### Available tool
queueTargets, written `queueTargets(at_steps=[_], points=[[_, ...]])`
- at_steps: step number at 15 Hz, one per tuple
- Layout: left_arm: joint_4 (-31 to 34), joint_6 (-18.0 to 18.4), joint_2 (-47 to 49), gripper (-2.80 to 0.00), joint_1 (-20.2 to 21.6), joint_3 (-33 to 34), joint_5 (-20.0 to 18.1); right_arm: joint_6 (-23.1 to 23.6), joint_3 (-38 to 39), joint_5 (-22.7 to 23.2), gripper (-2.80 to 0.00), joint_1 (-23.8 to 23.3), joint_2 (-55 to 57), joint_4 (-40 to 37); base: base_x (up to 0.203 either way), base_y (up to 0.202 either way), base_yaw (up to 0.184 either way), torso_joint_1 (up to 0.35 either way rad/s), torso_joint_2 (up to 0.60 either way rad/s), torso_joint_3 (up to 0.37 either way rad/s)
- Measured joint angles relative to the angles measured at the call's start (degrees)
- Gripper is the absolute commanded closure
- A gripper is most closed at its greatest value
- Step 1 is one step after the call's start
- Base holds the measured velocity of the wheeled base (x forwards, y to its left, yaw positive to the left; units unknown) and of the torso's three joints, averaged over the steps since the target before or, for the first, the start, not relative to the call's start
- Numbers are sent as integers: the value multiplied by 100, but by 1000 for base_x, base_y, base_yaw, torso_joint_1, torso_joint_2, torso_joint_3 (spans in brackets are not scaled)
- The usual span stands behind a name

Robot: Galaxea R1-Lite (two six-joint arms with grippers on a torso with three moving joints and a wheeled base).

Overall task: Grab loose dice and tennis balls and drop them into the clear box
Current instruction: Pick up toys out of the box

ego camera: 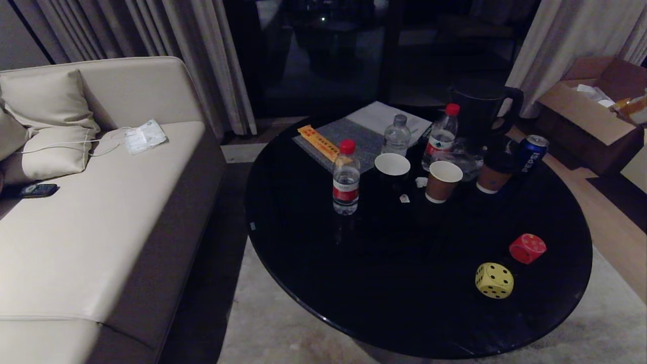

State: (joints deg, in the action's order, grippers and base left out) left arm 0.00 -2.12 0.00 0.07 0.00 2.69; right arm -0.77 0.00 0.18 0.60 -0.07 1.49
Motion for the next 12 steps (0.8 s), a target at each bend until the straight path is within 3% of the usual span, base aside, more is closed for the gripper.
queueTargets(at_steps=[8,12], points=[[0,13,0,0,0,0,-5,-4,0,4,0,0,0,-4,0,0,0,5,3,-201],[0,-37,2,0,0,0,10,0,0,-49,0,0,0,-5,0,0,0,1,1,-57]])
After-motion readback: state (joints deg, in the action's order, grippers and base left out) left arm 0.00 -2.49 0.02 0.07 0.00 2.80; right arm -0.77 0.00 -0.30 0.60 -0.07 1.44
